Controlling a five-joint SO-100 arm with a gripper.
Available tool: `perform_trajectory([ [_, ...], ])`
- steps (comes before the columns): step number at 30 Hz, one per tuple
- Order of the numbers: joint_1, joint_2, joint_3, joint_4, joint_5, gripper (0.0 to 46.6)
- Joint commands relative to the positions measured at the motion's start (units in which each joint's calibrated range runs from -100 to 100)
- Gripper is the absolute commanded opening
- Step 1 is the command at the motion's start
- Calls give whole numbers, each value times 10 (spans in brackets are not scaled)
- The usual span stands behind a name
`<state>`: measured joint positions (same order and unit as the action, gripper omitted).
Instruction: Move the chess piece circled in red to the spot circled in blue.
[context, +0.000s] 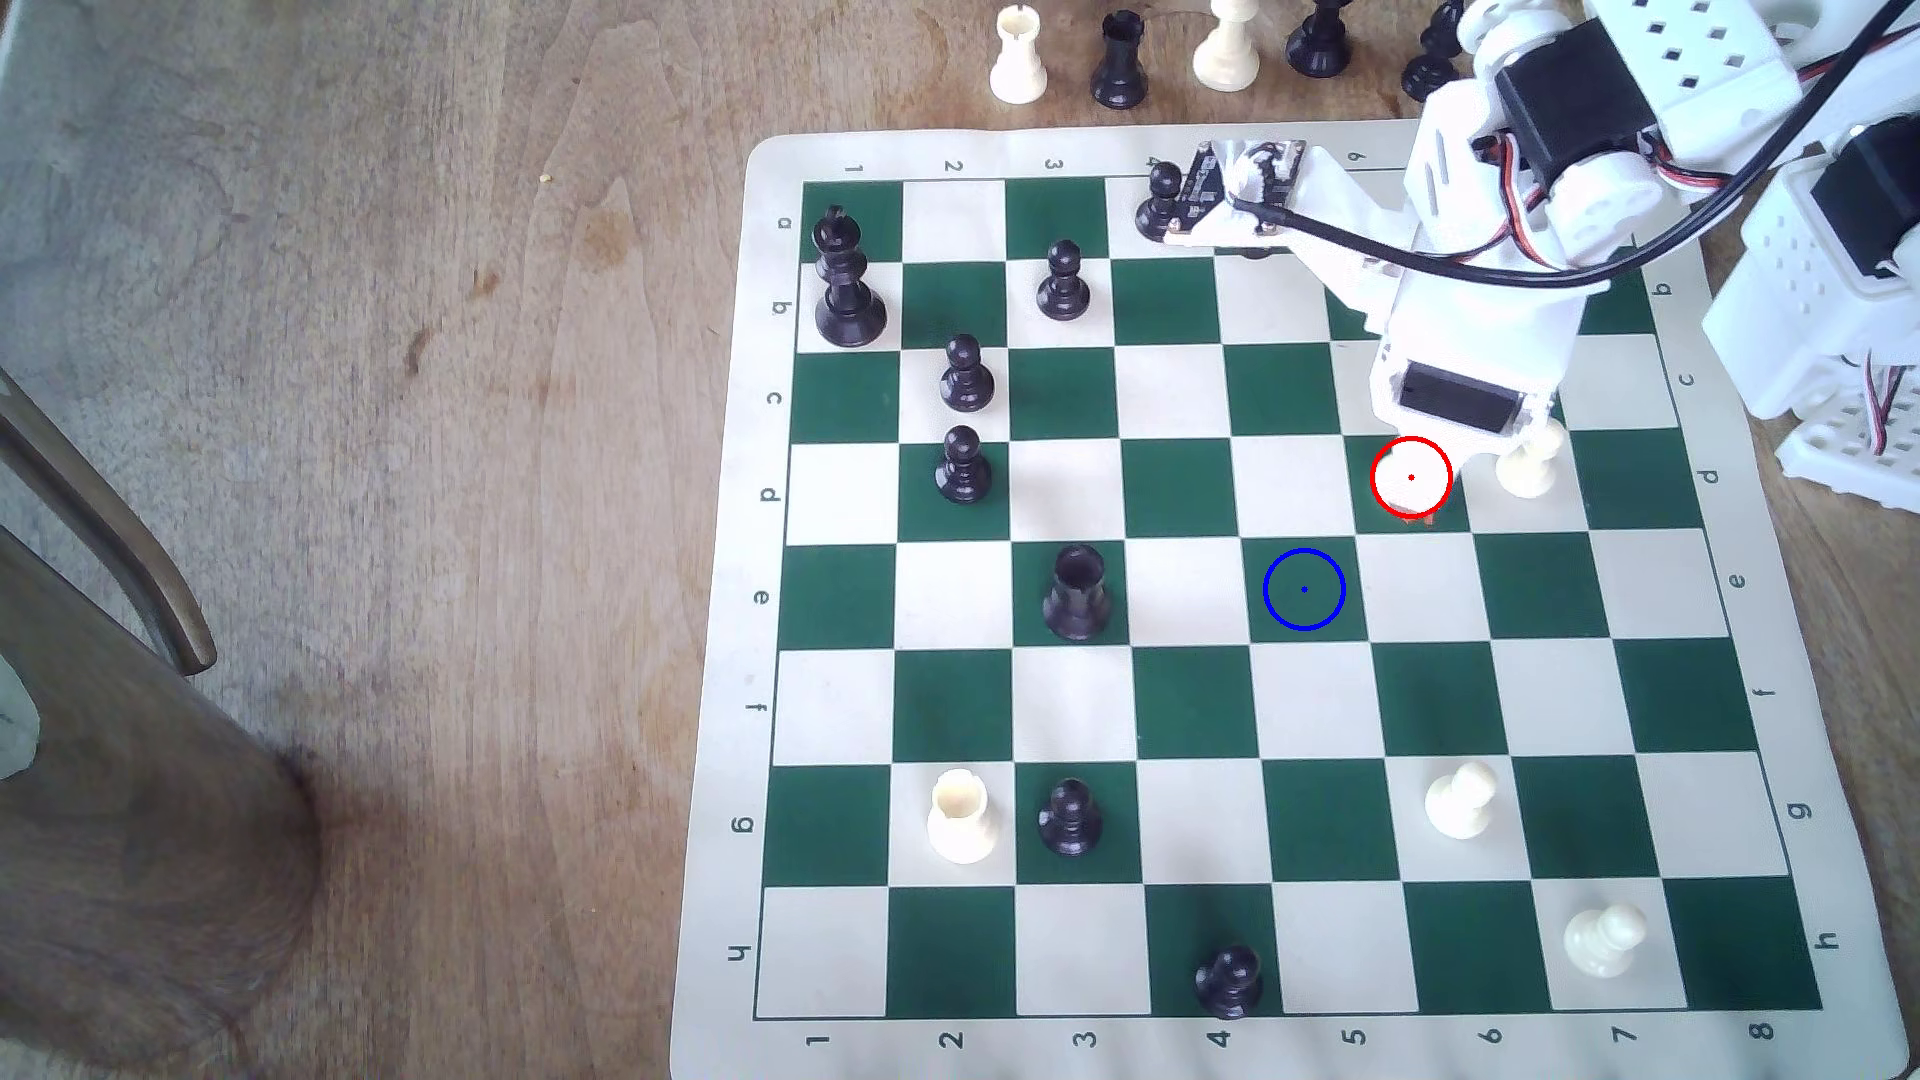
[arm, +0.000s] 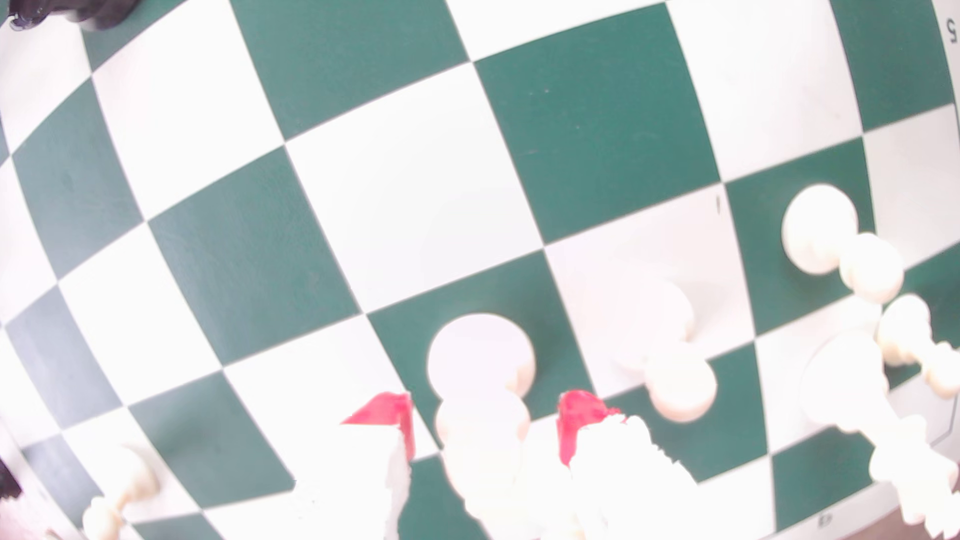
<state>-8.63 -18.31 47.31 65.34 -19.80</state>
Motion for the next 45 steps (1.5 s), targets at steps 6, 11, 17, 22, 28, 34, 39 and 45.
perform_trajectory([
  [6, -17, -17, -13, 1, -7, 135],
  [11, -18, -19, -14, -2, -8, 129],
  [17, -18, -19, -12, -9, -8, 89],
  [22, -19, -25, -7, -16, -8, 2],
  [28, -17, -43, -14, -1, -3, 2],
  [34, -11, -78, -139, 114, 5, 2],
  [39, -39, 2, -312, 178, 3, 2],
  [45, -81, 104, -405, 164, 3, 2],
])
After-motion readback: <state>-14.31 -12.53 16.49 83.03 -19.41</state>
